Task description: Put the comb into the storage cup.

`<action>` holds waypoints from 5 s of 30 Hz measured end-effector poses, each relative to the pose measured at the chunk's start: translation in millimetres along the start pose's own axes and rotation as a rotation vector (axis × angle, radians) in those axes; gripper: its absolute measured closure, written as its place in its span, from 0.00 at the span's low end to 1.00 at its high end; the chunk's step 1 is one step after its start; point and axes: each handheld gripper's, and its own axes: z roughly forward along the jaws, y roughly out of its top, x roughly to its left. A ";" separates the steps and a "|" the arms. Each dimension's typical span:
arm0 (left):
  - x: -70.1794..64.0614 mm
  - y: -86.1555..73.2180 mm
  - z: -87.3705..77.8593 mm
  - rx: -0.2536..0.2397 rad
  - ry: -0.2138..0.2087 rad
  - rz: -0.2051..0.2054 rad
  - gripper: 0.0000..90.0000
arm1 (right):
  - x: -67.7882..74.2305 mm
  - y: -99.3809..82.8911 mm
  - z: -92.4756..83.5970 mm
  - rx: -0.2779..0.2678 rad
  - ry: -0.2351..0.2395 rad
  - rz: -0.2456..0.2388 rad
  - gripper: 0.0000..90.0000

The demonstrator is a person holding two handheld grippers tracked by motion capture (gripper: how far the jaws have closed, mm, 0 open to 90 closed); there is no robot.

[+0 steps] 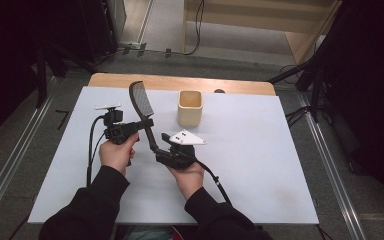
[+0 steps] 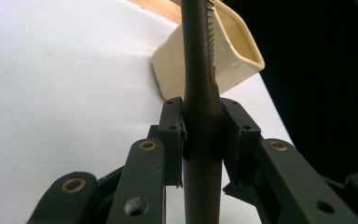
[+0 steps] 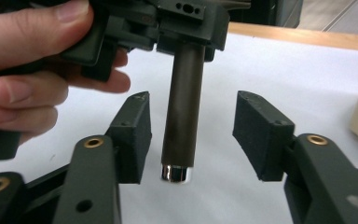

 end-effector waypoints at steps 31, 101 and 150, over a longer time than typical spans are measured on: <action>0.8 1.8 -3.5 0.007 0.043 0.070 0.81 | -12.9 0.9 -17.7 0.084 0.058 -0.107 0.24; -1.1 0.3 -4.0 0.028 0.012 0.095 0.81 | -82.8 -24.6 -109.2 0.130 -0.009 -0.120 0.24; -29.3 27.7 9.9 0.039 -0.071 0.217 0.81 | -118.8 -54.5 -179.4 0.175 -0.071 -0.066 0.24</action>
